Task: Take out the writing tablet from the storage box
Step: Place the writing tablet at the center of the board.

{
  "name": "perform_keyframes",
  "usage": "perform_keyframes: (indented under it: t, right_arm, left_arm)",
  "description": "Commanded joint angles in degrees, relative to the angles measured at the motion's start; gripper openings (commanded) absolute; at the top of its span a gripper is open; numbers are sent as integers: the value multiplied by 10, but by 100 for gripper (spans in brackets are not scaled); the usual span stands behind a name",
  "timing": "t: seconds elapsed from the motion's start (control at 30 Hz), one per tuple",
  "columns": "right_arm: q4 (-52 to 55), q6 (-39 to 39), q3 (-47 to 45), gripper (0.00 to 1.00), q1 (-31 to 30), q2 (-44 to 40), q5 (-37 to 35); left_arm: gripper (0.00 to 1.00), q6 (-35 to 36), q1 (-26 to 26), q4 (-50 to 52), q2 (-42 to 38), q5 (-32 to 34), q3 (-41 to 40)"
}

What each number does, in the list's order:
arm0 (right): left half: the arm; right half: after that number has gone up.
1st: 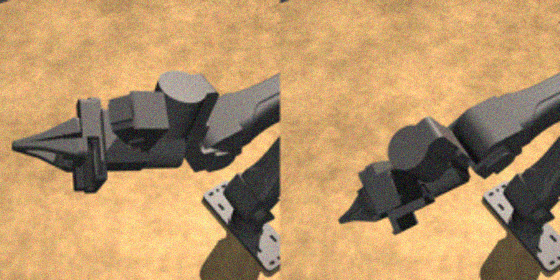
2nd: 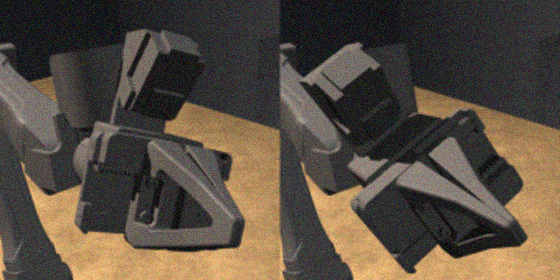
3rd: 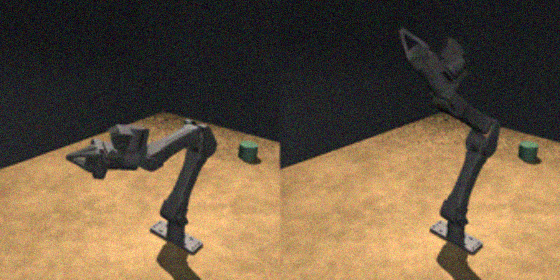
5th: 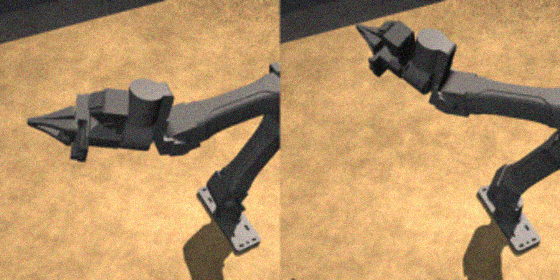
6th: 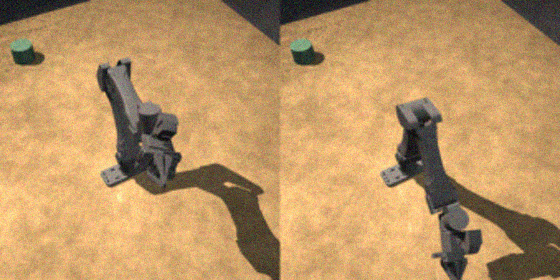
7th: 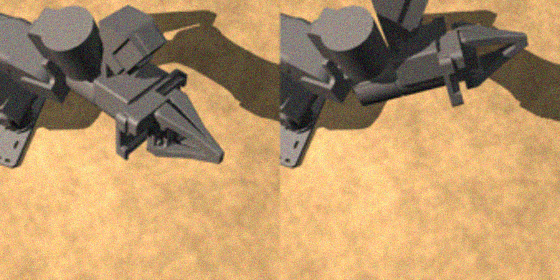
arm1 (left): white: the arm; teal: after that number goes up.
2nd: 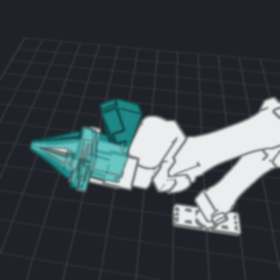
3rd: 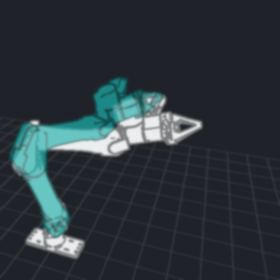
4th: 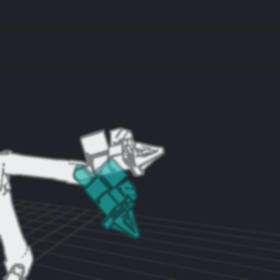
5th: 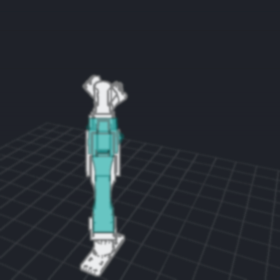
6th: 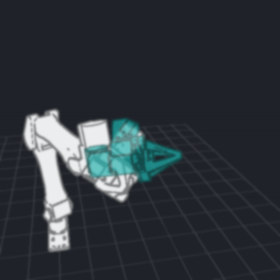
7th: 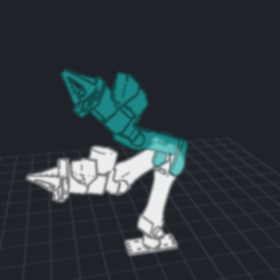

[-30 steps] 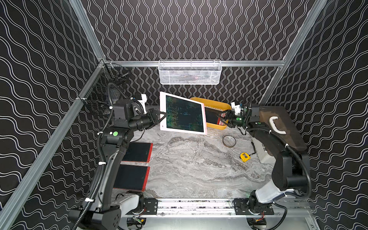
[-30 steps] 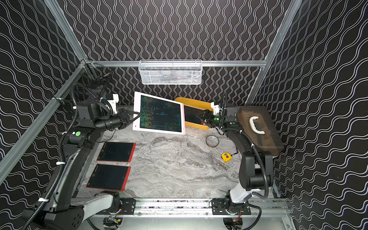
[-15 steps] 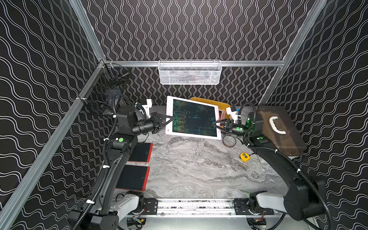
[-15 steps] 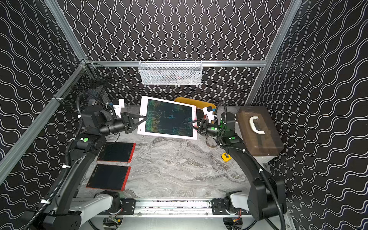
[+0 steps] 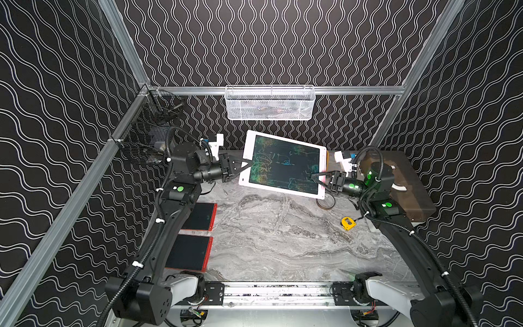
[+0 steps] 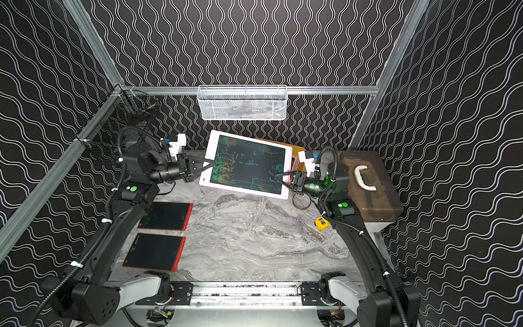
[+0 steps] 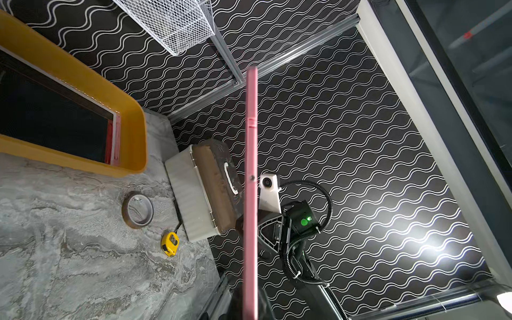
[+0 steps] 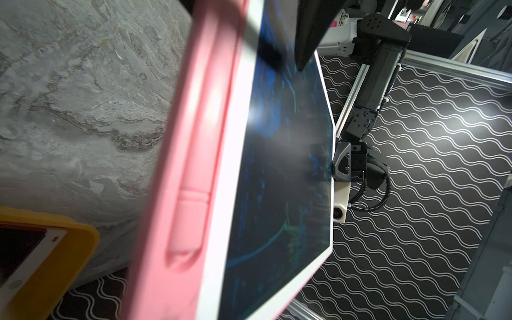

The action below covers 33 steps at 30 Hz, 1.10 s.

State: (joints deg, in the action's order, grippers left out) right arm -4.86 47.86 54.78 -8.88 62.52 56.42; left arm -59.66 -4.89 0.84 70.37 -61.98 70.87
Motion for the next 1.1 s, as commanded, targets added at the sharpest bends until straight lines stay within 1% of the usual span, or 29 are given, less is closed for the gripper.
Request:
perform_keyframes:
  t: [0.0,0.13,0.23,0.3,0.4,0.5,0.6,0.77,0.8,0.83,0.87,0.9,0.97,1.0,1.07]
  right_arm:
    - [28,-13,4,36,17,-13,7]
    - [14,2,1,29,32,-12,23]
    - [19,2,10,25,35,-3,28]
    - [23,0,15,25,36,0,29]
    - [39,-8,20,22,39,2,24]
    - [50,-12,19,17,44,2,16]
    - [43,0,14,11,47,6,8]
    - [40,9,12,5,54,10,-2]
    - [41,9,14,4,56,10,-3]
    - [39,11,15,4,57,10,-4]
    - [37,13,16,3,59,11,-5]
    - [34,16,17,3,61,12,-5]
    - [29,21,19,2,63,14,-8]
    - [28,24,19,2,64,15,-12]
    - [38,17,25,1,66,18,-24]
  left_arm:
    - [0,-4,1,-85,24,-46,3]
    - [0,-23,1,-147,56,-65,-8]
    - [0,-69,1,-233,84,-80,-18]
    - [0,-92,1,-279,102,-86,-21]
    - [0,-111,1,-316,126,-91,-20]
    - [0,-132,1,-352,150,-92,-17]
    - [0,-172,1,-408,174,-94,-14]
    - [1,-194,1,-435,208,-90,-5]
    - [6,-189,2,-429,212,-87,-3]
    - [10,-177,4,-410,214,-80,-1]
    - [16,-160,6,-382,215,-76,3]
    - [27,-126,10,-332,214,-67,11]
    - [37,-42,20,-214,211,-47,31]
    - [46,7,25,-138,209,-34,47]
    - [60,126,31,20,207,7,92]
